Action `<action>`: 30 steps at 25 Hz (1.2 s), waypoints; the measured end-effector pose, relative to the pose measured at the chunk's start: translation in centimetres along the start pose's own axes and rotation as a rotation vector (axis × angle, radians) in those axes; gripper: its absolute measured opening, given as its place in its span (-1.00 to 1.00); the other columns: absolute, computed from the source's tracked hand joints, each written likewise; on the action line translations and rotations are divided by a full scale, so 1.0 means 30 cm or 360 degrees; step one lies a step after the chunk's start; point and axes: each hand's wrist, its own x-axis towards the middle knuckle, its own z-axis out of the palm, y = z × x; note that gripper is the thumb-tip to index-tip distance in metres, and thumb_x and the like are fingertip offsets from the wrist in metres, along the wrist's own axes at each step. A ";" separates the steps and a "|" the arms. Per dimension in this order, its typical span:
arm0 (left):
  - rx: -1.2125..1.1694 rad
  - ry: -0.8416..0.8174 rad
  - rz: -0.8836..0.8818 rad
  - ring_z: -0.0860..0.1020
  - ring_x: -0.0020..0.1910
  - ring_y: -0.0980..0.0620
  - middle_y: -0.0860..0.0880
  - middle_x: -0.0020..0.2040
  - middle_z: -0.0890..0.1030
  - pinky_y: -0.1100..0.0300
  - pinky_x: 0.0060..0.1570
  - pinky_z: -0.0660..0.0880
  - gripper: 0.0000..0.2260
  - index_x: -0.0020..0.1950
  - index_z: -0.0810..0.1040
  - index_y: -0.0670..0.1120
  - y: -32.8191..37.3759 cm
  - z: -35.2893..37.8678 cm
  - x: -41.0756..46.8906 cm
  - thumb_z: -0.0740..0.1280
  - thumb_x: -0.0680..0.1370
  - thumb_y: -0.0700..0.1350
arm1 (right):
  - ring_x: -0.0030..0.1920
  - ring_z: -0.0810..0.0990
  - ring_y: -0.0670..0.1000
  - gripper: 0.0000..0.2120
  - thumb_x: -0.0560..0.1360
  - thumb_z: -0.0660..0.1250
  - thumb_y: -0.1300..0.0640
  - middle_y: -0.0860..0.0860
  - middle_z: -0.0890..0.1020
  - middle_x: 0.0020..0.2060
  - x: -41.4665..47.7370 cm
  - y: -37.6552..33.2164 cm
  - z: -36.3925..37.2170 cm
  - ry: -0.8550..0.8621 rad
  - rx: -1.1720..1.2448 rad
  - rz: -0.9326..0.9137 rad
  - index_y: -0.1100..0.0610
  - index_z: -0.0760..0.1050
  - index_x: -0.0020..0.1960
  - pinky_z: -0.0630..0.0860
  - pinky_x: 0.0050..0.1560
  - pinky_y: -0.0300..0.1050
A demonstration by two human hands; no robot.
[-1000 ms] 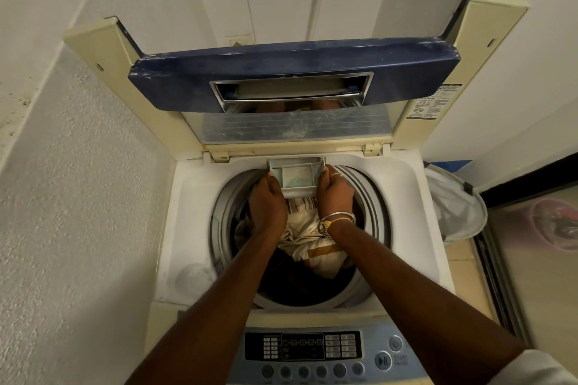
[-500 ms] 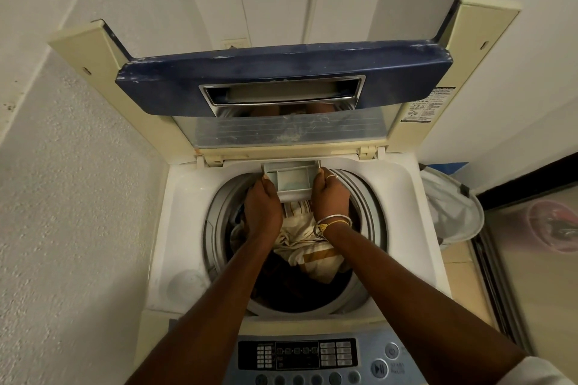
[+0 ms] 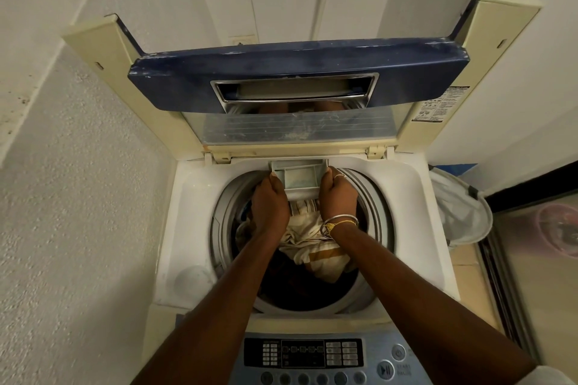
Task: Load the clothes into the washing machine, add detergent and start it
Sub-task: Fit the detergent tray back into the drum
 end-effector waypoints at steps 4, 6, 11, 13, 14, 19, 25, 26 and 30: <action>0.0011 -0.0070 0.0077 0.54 -0.20 0.01 -0.06 -0.19 0.58 0.17 -0.20 0.36 -0.65 -0.05 0.55 -0.14 -0.017 -0.021 0.000 0.06 0.71 -0.01 | -0.34 0.47 0.04 -0.70 0.67 0.13 0.10 -0.02 0.46 -0.40 0.000 0.007 -0.004 -0.0008 0.0042 -0.0028 0.10 0.43 -0.22 0.31 -0.25 -0.16; 0.0018 -0.0077 0.0097 0.52 -0.25 0.03 -0.02 -0.25 0.54 0.18 -0.26 0.35 -0.66 -0.08 0.54 -0.12 -0.023 -0.027 0.002 0.07 0.71 -0.01 | -0.35 0.46 0.02 -0.69 0.67 0.13 0.09 -0.04 0.44 -0.42 -0.001 0.009 -0.001 0.0004 0.0050 -0.0012 0.09 0.42 -0.24 0.30 -0.26 -0.16; 0.0016 -0.0132 0.0121 0.54 -0.27 0.03 -0.02 -0.25 0.56 0.20 -0.30 0.36 -0.65 -0.08 0.54 -0.09 -0.044 -0.030 0.014 0.07 0.70 0.03 | -0.34 0.48 0.01 -0.67 0.67 0.11 0.07 0.02 0.51 -0.37 -0.002 0.011 -0.005 -0.0030 0.0029 -0.0038 0.15 0.50 -0.17 0.32 -0.28 -0.16; -0.0021 -0.0189 0.0087 0.57 -0.22 0.01 -0.03 -0.18 0.60 0.16 -0.26 0.43 -0.66 0.00 0.57 -0.07 -0.053 -0.034 0.021 0.07 0.69 0.07 | -0.33 0.51 0.04 -0.67 0.67 0.11 0.07 0.07 0.53 -0.36 -0.006 0.010 -0.006 -0.0037 0.0035 -0.0072 0.17 0.50 -0.16 0.36 -0.29 -0.13; -0.0031 -0.0205 0.0062 0.57 -0.21 0.01 -0.03 -0.16 0.61 0.14 -0.24 0.44 -0.66 0.03 0.57 -0.06 -0.054 -0.035 0.024 0.07 0.69 0.08 | -0.32 0.52 0.05 -0.66 0.67 0.10 0.07 0.08 0.54 -0.35 -0.008 0.009 -0.005 -0.0040 0.0037 -0.0082 0.18 0.50 -0.16 0.38 -0.28 -0.13; 0.0004 -0.0118 0.0119 0.59 -0.08 -0.02 -0.05 -0.07 0.62 -0.06 -0.04 0.56 -0.63 0.09 0.57 -0.09 -0.057 -0.018 0.021 0.04 0.69 0.07 | -0.32 0.54 0.03 -0.65 0.67 0.10 0.03 0.08 0.56 -0.34 -0.008 0.009 -0.004 -0.0025 0.0018 -0.0044 0.17 0.52 -0.14 0.38 -0.28 -0.16; 0.0065 -0.0049 0.0152 0.59 -0.04 -0.04 -0.09 -0.02 0.63 -0.07 0.02 0.56 -0.64 0.10 0.57 -0.12 -0.047 -0.017 0.021 0.05 0.70 0.03 | -0.25 0.52 0.07 -0.64 0.67 0.09 0.05 0.08 0.56 -0.28 -0.014 -0.016 -0.006 -0.0001 -0.0012 -0.0004 0.22 0.56 -0.06 0.39 -0.20 -0.13; 0.0051 -0.0058 0.0138 0.59 -0.03 -0.04 -0.10 -0.01 0.64 -0.05 0.02 0.56 -0.64 0.11 0.58 -0.13 -0.041 -0.021 0.019 0.05 0.70 0.02 | -0.24 0.53 0.08 -0.64 0.67 0.09 0.04 0.09 0.56 -0.28 -0.016 -0.018 -0.005 0.0011 -0.0008 0.0012 0.23 0.56 -0.06 0.40 -0.19 -0.13; -0.0011 -0.0085 0.0111 0.60 -0.05 -0.07 -0.13 -0.04 0.64 -0.01 -0.01 0.55 -0.62 0.07 0.58 -0.17 -0.038 -0.030 0.021 0.06 0.70 0.02 | -0.20 0.57 0.14 -0.63 0.67 0.09 0.05 0.18 0.61 -0.22 -0.025 -0.027 -0.003 0.0037 -0.0019 -0.0029 0.24 0.57 -0.06 0.46 -0.14 -0.07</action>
